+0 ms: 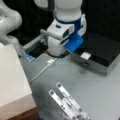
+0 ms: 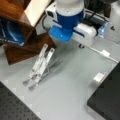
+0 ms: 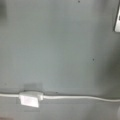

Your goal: Turn off the lamps. Pick up the book. Place the book on the shelf position.

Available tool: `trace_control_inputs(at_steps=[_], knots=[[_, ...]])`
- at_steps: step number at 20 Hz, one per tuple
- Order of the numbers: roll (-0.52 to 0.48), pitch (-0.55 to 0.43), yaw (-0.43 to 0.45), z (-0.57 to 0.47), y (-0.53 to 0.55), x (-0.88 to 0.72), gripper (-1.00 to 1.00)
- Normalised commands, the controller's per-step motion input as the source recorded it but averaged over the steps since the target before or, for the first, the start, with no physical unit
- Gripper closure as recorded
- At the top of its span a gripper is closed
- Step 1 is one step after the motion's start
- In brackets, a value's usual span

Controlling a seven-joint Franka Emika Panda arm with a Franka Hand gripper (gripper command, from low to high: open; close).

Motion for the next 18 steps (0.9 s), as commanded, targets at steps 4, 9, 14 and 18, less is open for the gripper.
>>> trace_control_inputs(at_steps=[4, 9, 14, 18], knots=[[0.092, -0.193, -0.121, -0.17, 0.08, -0.22, -1.00], [0.090, -0.154, -0.132, -0.16, 0.09, -0.18, -1.00], [0.076, -0.143, -0.118, -0.18, 0.12, -0.11, -1.00], [0.076, -0.141, -0.094, -0.15, 0.10, -0.14, -1.00]])
